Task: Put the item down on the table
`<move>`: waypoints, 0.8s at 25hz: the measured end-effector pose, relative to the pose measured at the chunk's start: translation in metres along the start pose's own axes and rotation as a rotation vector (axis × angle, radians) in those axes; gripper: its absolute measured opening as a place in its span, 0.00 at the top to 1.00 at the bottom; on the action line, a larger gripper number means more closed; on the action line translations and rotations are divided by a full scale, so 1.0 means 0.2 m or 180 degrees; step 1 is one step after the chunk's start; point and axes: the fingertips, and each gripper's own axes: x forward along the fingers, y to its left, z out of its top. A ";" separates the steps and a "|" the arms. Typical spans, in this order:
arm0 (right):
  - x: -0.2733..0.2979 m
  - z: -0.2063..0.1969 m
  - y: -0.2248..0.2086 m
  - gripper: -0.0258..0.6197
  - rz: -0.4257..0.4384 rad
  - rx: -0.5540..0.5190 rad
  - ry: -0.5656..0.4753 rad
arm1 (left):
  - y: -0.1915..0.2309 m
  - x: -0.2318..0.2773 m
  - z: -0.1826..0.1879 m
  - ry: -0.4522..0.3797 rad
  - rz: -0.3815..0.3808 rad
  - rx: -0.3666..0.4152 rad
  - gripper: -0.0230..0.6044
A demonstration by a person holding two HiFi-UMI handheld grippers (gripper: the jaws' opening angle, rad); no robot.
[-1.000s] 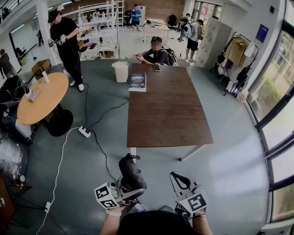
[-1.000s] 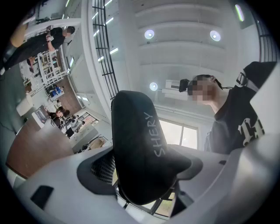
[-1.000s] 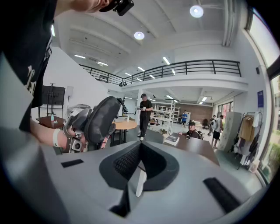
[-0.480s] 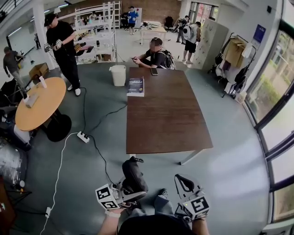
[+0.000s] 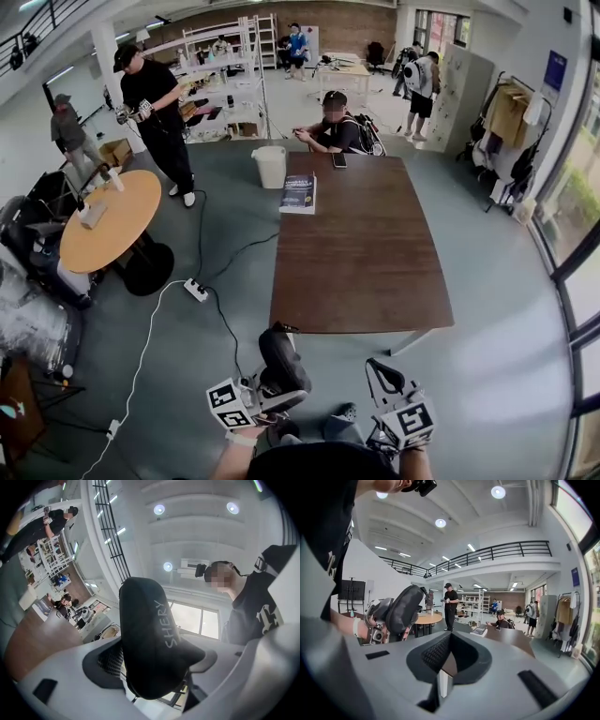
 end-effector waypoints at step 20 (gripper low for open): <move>0.02 -0.11 -0.80 0.98 -0.0017 0.0240 -0.0147 | 0.22 0.77 -0.21 0.0441 -0.0011 0.0261 0.38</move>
